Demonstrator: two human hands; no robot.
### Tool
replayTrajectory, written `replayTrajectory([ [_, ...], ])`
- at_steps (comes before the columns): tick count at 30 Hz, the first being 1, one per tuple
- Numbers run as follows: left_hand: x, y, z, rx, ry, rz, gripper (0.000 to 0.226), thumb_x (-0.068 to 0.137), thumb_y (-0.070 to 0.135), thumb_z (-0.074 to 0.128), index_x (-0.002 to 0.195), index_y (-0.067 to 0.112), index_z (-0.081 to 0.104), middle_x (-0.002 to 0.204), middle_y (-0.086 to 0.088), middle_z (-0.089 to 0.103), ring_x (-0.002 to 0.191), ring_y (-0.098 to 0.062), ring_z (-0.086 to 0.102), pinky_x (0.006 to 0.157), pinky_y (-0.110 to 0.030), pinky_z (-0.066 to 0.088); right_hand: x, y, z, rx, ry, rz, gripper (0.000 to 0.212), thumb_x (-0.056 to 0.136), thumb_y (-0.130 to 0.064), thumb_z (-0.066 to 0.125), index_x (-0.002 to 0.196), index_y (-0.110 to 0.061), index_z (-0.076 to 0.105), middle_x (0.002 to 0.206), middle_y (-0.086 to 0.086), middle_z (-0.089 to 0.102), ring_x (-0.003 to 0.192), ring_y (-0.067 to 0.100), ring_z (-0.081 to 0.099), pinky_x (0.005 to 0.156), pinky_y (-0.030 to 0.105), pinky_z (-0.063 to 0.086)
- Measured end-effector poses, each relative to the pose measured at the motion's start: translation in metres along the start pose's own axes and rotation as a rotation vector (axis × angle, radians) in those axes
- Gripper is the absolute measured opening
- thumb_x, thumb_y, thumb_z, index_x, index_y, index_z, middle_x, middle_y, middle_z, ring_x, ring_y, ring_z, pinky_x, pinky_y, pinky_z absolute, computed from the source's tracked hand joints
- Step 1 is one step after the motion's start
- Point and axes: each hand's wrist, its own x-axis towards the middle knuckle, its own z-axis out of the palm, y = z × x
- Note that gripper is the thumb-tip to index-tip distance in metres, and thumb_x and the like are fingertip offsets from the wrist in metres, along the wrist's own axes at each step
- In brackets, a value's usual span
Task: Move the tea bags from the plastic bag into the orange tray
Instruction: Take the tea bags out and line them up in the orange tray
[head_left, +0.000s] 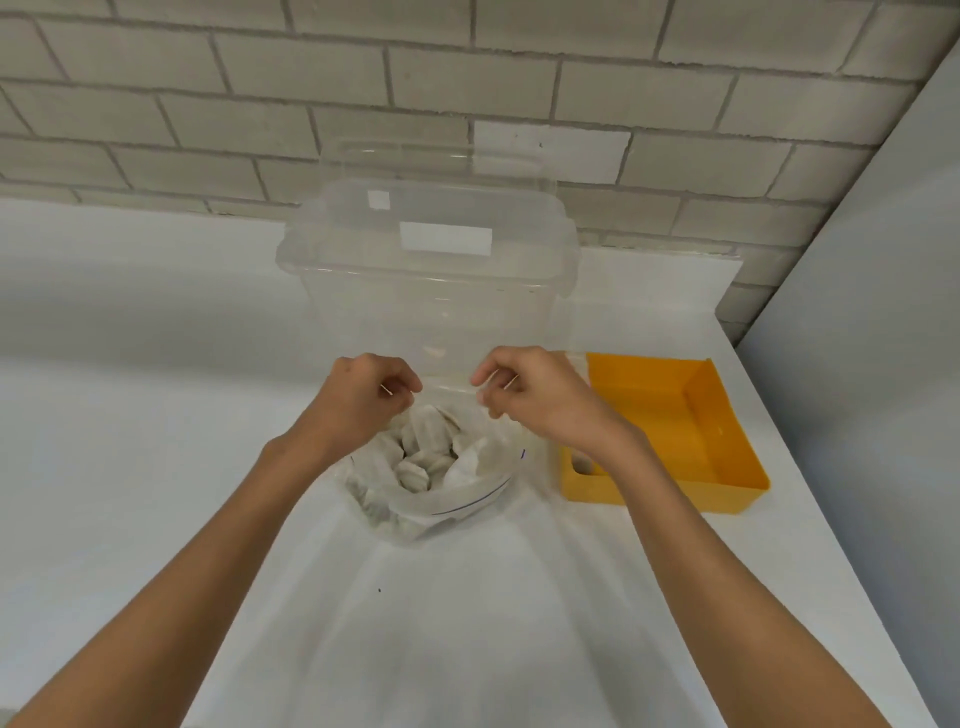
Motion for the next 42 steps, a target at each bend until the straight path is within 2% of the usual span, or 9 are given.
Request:
replayTrajectory([
  [6, -0.017, -0.019, 0.009, 0.089, -0.167, 0.023, 0.025, 0.078, 0.002, 0.062, 0.088, 0.023, 0.071, 0.078, 0.010, 0.069, 0.075, -0.008, 0.066, 0.080, -0.036, 0.054, 0.014, -0.006, 0.069, -0.248, -0.220, -0.038, 0.024, 0.084, -0.009, 0.056, 0.105, -0.012, 0.067, 0.095, 0.007, 0.065, 0.087, 0.018, 0.058, 0.078, 0.029, 0.050],
  [9, -0.023, -0.023, 0.012, 0.071, -0.176, 0.020, 0.025, 0.079, 0.002, 0.060, 0.088, 0.023, 0.070, 0.079, 0.011, 0.068, 0.076, -0.009, 0.065, 0.080, -0.037, 0.054, 0.013, 0.003, 0.087, -0.352, -0.203, -0.031, 0.019, 0.087, -0.013, 0.057, 0.103, -0.011, 0.067, 0.098, 0.010, 0.060, 0.089, 0.027, 0.060, 0.076, 0.038, 0.053],
  [12, -0.026, -0.025, 0.014, -0.005, -0.130, -0.001, 0.024, 0.081, 0.001, 0.059, 0.089, 0.020, 0.072, 0.083, 0.006, 0.069, 0.081, -0.010, 0.065, 0.081, -0.025, 0.052, 0.013, 0.008, 0.091, -0.308, -0.116, -0.020, 0.015, 0.085, -0.006, 0.056, 0.089, -0.011, 0.070, 0.083, 0.003, 0.061, 0.081, 0.022, 0.061, 0.070, 0.030, 0.050],
  [17, -0.029, -0.028, 0.007, -0.192, -0.042, -0.063, 0.017, 0.084, 0.004, 0.062, 0.093, 0.015, 0.072, 0.080, 0.012, 0.067, 0.077, -0.010, 0.066, 0.067, -0.001, 0.040, 0.017, 0.003, 0.075, 0.111, 0.099, 0.167, 0.002, 0.083, -0.012, 0.069, 0.084, -0.013, 0.070, 0.068, -0.003, 0.063, 0.062, 0.008, 0.058, 0.062, 0.014, 0.044],
  [22, -0.031, -0.032, 0.003, -0.437, -0.125, -0.079, 0.014, 0.082, 0.030, 0.074, 0.094, 0.023, 0.070, 0.089, 0.005, 0.072, 0.080, -0.011, 0.068, 0.074, -0.018, 0.050, 0.007, -0.016, 0.064, 0.841, 0.075, 0.315, 0.005, 0.089, 0.002, 0.060, 0.093, 0.000, 0.063, 0.071, 0.009, 0.066, 0.061, 0.013, 0.067, 0.054, 0.020, 0.051],
  [25, -0.030, -0.031, 0.000, -0.605, -0.077, -0.074, 0.009, 0.084, 0.024, 0.073, 0.089, 0.017, 0.070, 0.084, -0.008, 0.072, 0.078, -0.018, 0.070, 0.073, -0.024, 0.055, 0.004, -0.018, 0.068, 1.042, 0.069, 0.343, 0.009, 0.089, 0.002, 0.060, 0.084, -0.005, 0.061, 0.079, 0.012, 0.070, 0.072, 0.016, 0.071, 0.059, 0.022, 0.055],
  [29, -0.021, -0.030, -0.013, -0.731, 0.043, -0.053, 0.013, 0.082, 0.015, 0.074, 0.093, 0.008, 0.068, 0.081, -0.011, 0.071, 0.071, -0.013, 0.068, 0.068, -0.023, 0.054, 0.000, -0.018, 0.078, 0.927, 0.055, 0.345, 0.007, 0.087, -0.002, 0.064, 0.093, 0.002, 0.064, 0.086, 0.015, 0.072, 0.075, 0.016, 0.071, 0.059, 0.020, 0.053],
  [37, -0.001, -0.019, -0.035, -0.459, 0.089, 0.205, 0.006, 0.082, 0.019, 0.074, 0.087, 0.018, 0.076, 0.082, 0.008, 0.074, 0.075, -0.003, 0.066, 0.071, -0.009, 0.046, 0.007, -0.019, 0.077, 0.632, 0.154, 0.165, 0.015, 0.085, -0.010, 0.070, 0.098, -0.004, 0.070, 0.089, 0.014, 0.071, 0.076, 0.014, 0.069, 0.068, 0.027, 0.053],
  [42, 0.005, -0.011, -0.038, -0.278, 0.102, 0.249, 0.005, 0.081, 0.025, 0.074, 0.086, 0.024, 0.077, 0.084, 0.012, 0.072, 0.079, -0.002, 0.062, 0.078, -0.019, 0.049, 0.011, -0.016, 0.070, 0.468, 0.164, 0.154, 0.018, 0.082, -0.006, 0.071, 0.097, -0.015, 0.073, 0.088, 0.011, 0.073, 0.078, 0.014, 0.068, 0.070, 0.026, 0.055],
])
